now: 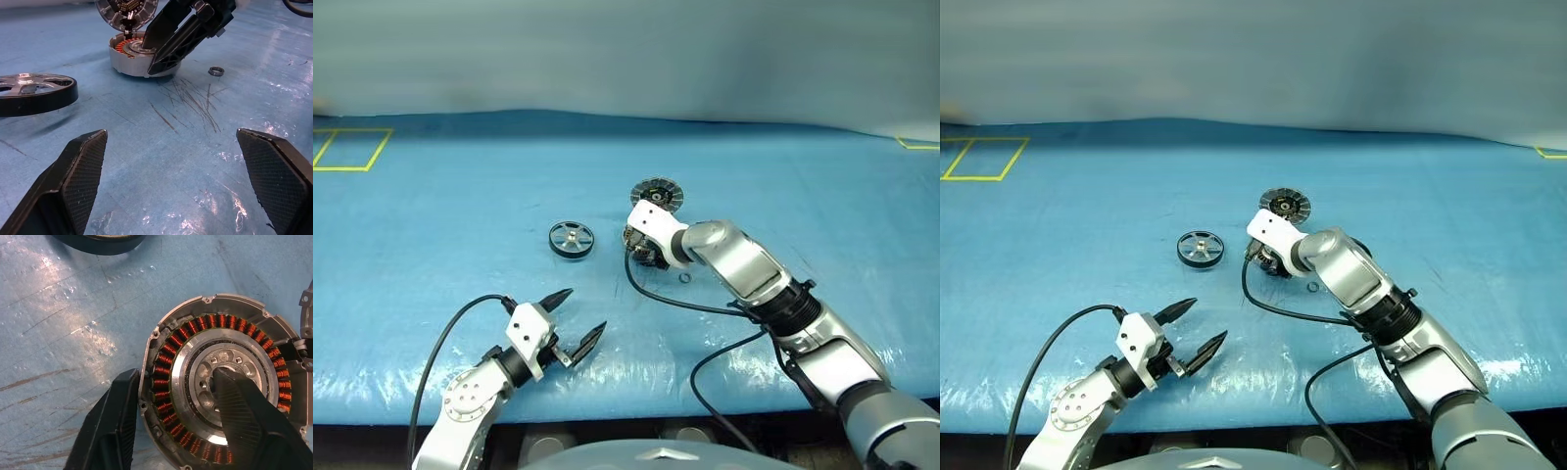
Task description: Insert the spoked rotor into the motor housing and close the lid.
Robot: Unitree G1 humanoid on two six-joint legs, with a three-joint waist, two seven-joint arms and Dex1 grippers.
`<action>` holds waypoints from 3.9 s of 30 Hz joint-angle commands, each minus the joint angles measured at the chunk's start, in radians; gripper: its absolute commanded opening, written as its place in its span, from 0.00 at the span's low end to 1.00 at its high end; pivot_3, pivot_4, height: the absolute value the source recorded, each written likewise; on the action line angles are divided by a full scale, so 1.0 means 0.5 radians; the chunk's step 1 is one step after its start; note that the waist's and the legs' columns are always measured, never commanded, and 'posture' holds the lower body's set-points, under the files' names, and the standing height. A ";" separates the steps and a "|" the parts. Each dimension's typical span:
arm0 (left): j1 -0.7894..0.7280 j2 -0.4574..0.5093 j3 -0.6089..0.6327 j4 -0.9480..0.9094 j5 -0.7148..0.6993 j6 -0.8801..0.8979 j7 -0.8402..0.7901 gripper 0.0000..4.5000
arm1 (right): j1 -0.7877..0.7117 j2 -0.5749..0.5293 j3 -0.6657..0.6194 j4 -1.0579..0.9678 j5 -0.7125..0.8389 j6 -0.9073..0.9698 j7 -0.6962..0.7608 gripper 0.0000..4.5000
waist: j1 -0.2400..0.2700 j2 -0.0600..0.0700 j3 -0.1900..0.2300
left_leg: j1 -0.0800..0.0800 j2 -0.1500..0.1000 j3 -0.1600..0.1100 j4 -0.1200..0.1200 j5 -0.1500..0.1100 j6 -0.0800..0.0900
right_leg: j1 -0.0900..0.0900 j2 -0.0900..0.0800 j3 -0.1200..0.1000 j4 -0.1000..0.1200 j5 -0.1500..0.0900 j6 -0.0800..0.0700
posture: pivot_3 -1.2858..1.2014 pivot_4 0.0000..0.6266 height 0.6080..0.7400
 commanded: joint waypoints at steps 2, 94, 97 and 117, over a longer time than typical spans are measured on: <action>0.015 -0.010 0.023 -0.019 0.025 -0.079 0.035 1.00 | 0.034 0.090 0.120 0.179 -0.013 0.019 0.068 0.44 | -0.017 -0.005 -0.004 | 0.005 0.000 0.000 0.002 0.000 0.000 | -0.001 0.000 0.000 0.000 0.000 -0.001 | 0.52 0.24 1.00; 0.007 0.078 0.015 -0.055 -0.028 0.007 -0.080 1.00 | 1.931 0.357 -0.719 -0.763 -0.031 -0.917 -0.895 0.15 | 0.013 -0.018 -0.012 | 0.001 0.002 0.000 -0.005 -0.004 -0.001 | -0.008 0.000 0.000 -0.002 -0.009 -0.005 | 0.52 0.24 1.00; 0.007 0.076 0.014 -0.045 -0.023 0.000 -0.078 1.00 | 1.932 0.214 -0.694 -0.977 0.025 -0.829 -0.749 0.15 | 0.018 -0.018 -0.012 | 0.000 0.001 0.000 -0.004 -0.004 -0.002 | -0.008 0.000 0.001 -0.002 -0.009 -0.005 | 0.52 0.24 1.00; -0.019 0.032 0.005 -0.029 -0.022 0.009 -0.063 1.00 | 1.301 0.329 -0.327 -1.246 0.308 -0.407 -0.569 0.15 | 0.023 -0.010 -0.005 | -0.007 0.001 0.000 -0.004 -0.004 -0.001 | -0.006 0.000 0.000 -0.001 -0.008 -0.003 | 0.52 0.24 1.00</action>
